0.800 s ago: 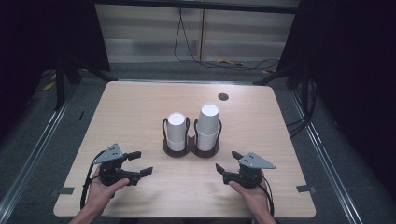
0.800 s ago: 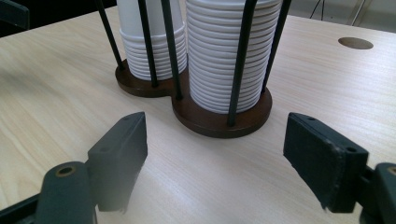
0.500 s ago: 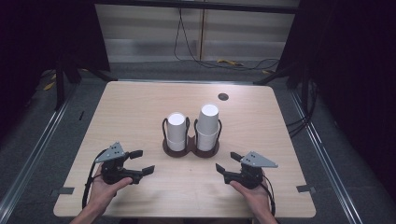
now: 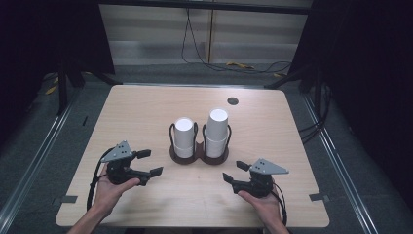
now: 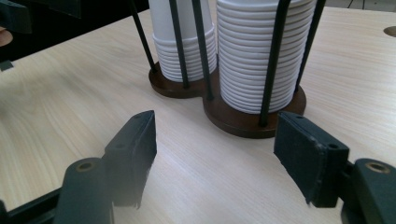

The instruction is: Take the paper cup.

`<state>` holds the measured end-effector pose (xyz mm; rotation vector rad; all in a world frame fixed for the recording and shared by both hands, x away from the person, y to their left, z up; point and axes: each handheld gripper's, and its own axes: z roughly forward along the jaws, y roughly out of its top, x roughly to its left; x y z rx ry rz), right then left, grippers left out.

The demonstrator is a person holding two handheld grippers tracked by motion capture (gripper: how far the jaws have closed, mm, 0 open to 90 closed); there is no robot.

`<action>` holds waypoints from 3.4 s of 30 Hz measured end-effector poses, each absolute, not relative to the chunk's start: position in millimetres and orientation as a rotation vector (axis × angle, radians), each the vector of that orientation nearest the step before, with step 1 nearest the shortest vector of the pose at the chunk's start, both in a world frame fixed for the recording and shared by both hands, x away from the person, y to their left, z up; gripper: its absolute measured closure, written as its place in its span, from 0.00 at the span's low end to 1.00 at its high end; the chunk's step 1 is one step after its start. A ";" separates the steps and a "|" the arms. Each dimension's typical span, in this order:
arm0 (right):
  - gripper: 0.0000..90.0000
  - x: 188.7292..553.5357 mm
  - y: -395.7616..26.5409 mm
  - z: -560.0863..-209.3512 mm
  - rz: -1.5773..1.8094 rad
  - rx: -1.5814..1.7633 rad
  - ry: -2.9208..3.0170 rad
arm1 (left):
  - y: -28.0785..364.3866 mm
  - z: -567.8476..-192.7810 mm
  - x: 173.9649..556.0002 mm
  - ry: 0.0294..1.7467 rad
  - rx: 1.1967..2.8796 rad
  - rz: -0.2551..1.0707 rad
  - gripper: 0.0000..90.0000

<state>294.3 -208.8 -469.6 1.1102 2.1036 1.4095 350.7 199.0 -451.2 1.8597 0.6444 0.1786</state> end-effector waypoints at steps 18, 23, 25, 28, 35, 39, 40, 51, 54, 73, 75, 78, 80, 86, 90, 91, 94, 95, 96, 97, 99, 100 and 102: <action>0.26 284.3 -204.9 -463.1 1.401 1.050 2.137 | 178.1 -428.3 369.2 0.601 1.861 0.194 0.23; 0.23 285.9 -205.6 -464.0 1.406 1.066 2.133 | 175.4 -414.8 378.2 0.590 1.869 0.216 0.23; 0.23 284.8 -204.3 -463.2 1.435 1.074 2.140 | 175.0 -409.4 383.6 0.598 1.859 0.221 0.23; 0.23 282.7 -202.9 -462.2 1.426 1.055 2.150 | 173.4 -403.6 389.9 0.594 1.876 0.226 0.23; 0.23 284.1 -203.9 -462.3 1.424 1.071 2.144 | 167.7 -395.2 403.1 0.557 1.930 0.235 0.23; 0.22 284.3 -202.0 -463.4 1.426 1.067 2.159 | 164.1 -392.9 410.2 0.557 1.940 0.243 0.24; 0.22 283.8 -201.4 -463.1 1.421 1.059 2.163 | 161.7 -392.7 414.0 0.559 1.946 0.240 0.24; 0.22 283.7 -203.2 -463.4 1.422 1.070 2.162 | 146.4 -388.2 425.2 0.557 2.006 0.240 0.24; 0.22 284.2 -202.3 -463.8 1.421 1.069 2.167 | 139.9 -383.6 428.9 0.541 2.026 0.250 0.24; 0.22 283.3 -202.8 -464.2 1.424 1.066 2.179 | 110.0 -372.2 456.4 0.523 2.141 0.212 0.22; 0.22 283.0 -202.9 -464.1 1.423 1.065 2.179 | 107.0 -371.5 457.7 0.531 2.167 0.216 0.23; 0.22 283.1 -203.5 -464.3 1.422 1.067 2.178 | 103.0 -371.1 459.8 0.506 2.211 0.214 0.24; 0.22 283.0 -203.6 -464.1 1.425 1.068 2.178 | 99.0 -371.1 461.3 0.504 2.240 0.227 0.24; 0.22 282.8 -204.0 -464.0 1.423 1.066 2.180 | 90.8 -373.9 465.6 0.506 2.298 0.238 0.27; 0.22 283.1 -204.7 -464.2 1.422 1.061 2.179 | 87.5 -374.9 468.9 0.507 2.327 0.214 0.27; 0.22 283.1 -204.7 -464.2 1.422 1.061 2.179 | 86.8 -375.4 469.3 0.509 2.331 0.210 0.27; 0.22 283.1 -204.9 -464.3 1.421 1.064 2.182 | 83.4 -375.7 470.7 0.502 2.369 0.211 0.28; 0.22 283.1 -204.9 -464.3 1.421 1.064 2.182 | 83.4 -375.7 470.7 0.502 2.369 0.211 0.28; 0.22 283.0 -204.7 -464.2 1.421 1.064 2.182 | 82.4 -375.7 471.0 0.507 2.386 0.212 0.29; 0.22 283.0 -204.7 -464.2 1.421 1.064 2.182 | 82.4 -375.7 471.0 0.507 2.386 0.212 0.31; 0.22 282.8 -204.7 -464.1 1.419 1.061 2.181 | 81.8 -375.8 471.6 0.498 2.405 0.201 0.31; 0.22 283.0 -204.8 -464.2 1.421 1.064 2.182 | 81.5 -376.0 471.6 0.502 2.406 0.193 0.33; 0.22 283.2 -204.9 -464.3 1.421 1.063 2.182 | 80.0 -376.0 471.9 0.478 2.426 0.202 0.33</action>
